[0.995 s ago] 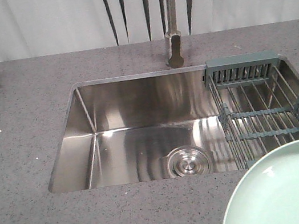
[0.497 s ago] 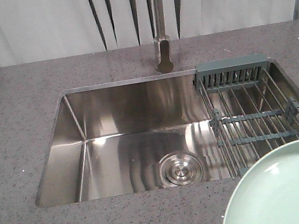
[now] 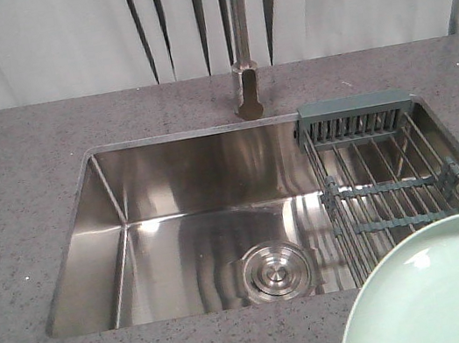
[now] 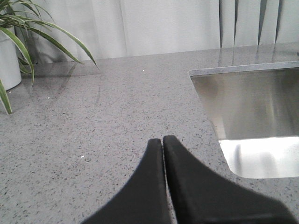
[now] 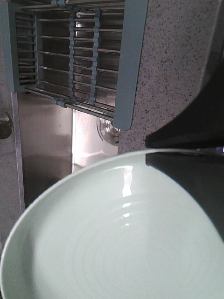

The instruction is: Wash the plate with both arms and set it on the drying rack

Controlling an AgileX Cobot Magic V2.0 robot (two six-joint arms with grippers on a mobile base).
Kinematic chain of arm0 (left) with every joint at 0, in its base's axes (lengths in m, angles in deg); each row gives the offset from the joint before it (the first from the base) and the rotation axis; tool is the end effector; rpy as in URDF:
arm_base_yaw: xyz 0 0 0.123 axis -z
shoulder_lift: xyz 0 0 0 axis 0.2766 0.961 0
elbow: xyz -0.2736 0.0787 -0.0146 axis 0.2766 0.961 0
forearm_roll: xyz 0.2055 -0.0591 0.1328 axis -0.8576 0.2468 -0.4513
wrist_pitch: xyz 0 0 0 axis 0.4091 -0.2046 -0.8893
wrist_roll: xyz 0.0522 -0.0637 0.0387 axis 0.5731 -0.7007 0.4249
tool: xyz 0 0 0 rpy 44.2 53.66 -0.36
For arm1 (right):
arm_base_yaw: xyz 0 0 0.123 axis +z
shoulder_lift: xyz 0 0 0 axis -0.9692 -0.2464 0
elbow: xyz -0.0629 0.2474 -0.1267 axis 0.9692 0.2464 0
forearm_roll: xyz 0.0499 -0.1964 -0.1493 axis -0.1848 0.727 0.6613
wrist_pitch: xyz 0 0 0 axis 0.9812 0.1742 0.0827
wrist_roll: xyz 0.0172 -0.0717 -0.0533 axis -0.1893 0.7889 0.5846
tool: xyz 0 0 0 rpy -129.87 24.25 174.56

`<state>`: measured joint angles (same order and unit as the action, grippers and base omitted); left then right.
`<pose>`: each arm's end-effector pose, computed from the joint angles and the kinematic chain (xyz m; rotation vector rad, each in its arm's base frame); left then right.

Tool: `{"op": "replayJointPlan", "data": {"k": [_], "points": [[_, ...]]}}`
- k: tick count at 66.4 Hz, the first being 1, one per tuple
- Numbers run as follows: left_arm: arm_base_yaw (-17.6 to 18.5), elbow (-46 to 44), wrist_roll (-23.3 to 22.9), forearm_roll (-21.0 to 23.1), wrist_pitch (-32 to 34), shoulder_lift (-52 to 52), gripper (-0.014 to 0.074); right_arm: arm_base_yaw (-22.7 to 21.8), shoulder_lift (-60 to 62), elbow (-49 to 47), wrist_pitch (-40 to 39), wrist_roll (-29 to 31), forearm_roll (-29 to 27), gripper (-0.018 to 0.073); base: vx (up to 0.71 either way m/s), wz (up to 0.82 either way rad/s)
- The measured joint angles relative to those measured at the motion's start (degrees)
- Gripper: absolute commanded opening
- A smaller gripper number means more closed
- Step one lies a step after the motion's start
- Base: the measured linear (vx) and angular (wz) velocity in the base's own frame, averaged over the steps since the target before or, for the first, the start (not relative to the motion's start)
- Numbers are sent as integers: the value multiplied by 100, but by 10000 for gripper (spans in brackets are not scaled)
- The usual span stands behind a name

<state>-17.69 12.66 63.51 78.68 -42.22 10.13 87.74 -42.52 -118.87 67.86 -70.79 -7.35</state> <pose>0.0560 0.0036 0.1871 -0.0954 1.6904 -0.0087 -0.0053 0.0183 0.3239 -0.1372 2.0518 0.4740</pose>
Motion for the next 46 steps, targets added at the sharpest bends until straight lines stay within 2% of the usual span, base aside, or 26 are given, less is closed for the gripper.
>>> {"op": "replayJointPlan", "data": {"k": [46], "points": [[0,0,0,0,0,0,-6,0,0,0,0,0,0,-1,5,-2]]}}
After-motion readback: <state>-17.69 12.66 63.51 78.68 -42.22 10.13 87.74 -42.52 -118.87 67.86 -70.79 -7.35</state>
